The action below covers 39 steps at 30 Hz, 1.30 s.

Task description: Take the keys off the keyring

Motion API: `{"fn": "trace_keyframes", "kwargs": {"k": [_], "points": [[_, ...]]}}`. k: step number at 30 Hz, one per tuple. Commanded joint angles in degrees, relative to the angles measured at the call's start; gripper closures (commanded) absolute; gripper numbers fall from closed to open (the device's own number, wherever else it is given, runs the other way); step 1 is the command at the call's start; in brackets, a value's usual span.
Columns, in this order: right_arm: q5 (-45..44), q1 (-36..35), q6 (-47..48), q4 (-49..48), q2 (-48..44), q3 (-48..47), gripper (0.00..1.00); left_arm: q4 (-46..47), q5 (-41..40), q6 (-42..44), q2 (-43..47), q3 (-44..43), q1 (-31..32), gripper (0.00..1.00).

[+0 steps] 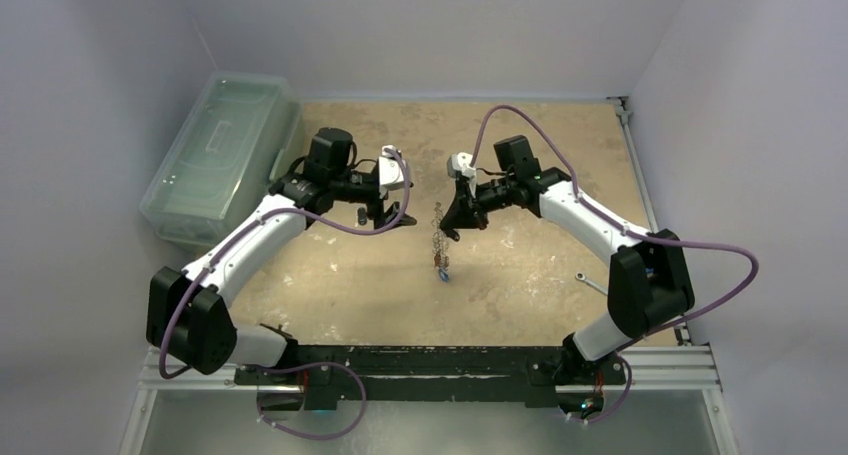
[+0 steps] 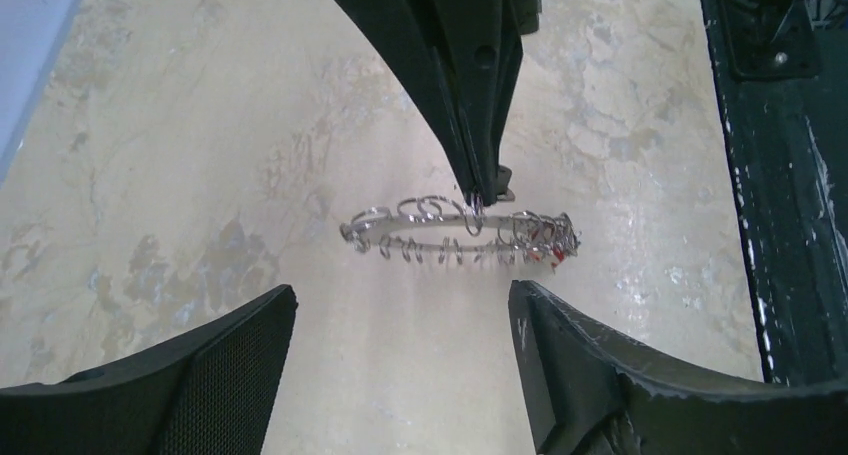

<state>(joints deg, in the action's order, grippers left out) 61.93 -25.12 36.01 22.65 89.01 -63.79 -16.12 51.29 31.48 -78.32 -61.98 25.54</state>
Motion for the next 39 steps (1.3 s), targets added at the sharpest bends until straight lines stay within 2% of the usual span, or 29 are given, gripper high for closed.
{"fn": "trace_keyframes", "kwargs": {"k": [1, 4, 7, 10, 12, 20, 30, 35, 39], "points": [[-2.9, -1.0, 1.6, 5.6, 0.4, -4.5, 1.0, -17.8, -3.0, 12.8, 0.7, -5.5, -0.1, 0.19], [-5.4, -2.5, 1.2, 7.3, 0.5, -5.5, 1.0, -24.0, -3.5, 18.3, -0.6, -8.9, 0.0, 0.09], [-7.0, -3.7, 0.4, 8.7, 0.8, -6.4, 1.0, -29.7, -5.1, 26.4, -1.8, -11.4, 3.0, 0.08], [-7.8, -4.4, -1.3, 9.5, 1.3, -7.4, 1.0, -25.4, -12.0, 25.2, -0.9, -9.2, 9.9, 0.19], [-8.0, -4.4, -2.4, 10.3, 1.6, -8.2, 1.0, -21.1, -14.4, 23.1, -0.3, -7.2, 12.9, 0.3], [-8.3, -5.2, -3.4, 13.4, 1.7, -9.8, 1.0, -15.8, -20.9, 18.6, -3.4, -7.9, 17.2, 0.59], [-7.1, -5.4, -3.6, 13.6, 1.6, -9.9, 1.0, -13.1, -25.1, 18.2, -5.2, -6.5, 18.9, 0.65], [-6.9, -5.5, -3.6, 14.4, 1.6, -10.5, 1.0, -14.2, -25.3, 19.5, -6.2, -6.7, 19.3, 0.72], [-6.7, -5.6, -3.5, 15.1, 1.9, -11.0, 1.0, -16.1, -25.5, 20.9, -7.4, -7.0, 19.8, 0.74]]}}
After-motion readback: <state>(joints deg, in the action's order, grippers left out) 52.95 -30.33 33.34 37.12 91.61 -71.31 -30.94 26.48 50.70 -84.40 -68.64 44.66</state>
